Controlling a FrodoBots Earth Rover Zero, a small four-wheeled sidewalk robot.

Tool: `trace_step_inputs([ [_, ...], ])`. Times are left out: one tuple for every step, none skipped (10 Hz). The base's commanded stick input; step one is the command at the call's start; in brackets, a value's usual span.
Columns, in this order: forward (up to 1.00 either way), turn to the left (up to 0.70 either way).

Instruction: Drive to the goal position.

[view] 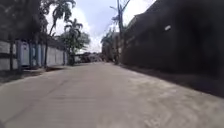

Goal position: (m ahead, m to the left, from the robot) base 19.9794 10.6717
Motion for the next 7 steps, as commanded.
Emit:
trace_step_inputs([
  [1.0,-0.02],
  [1.0,-0.02],
  [1.0,-0.02],
  [1.0,-0.02],
  [1.0,-0.02],
  [1.0,-0.02],
  [1.0,-0.02],
])
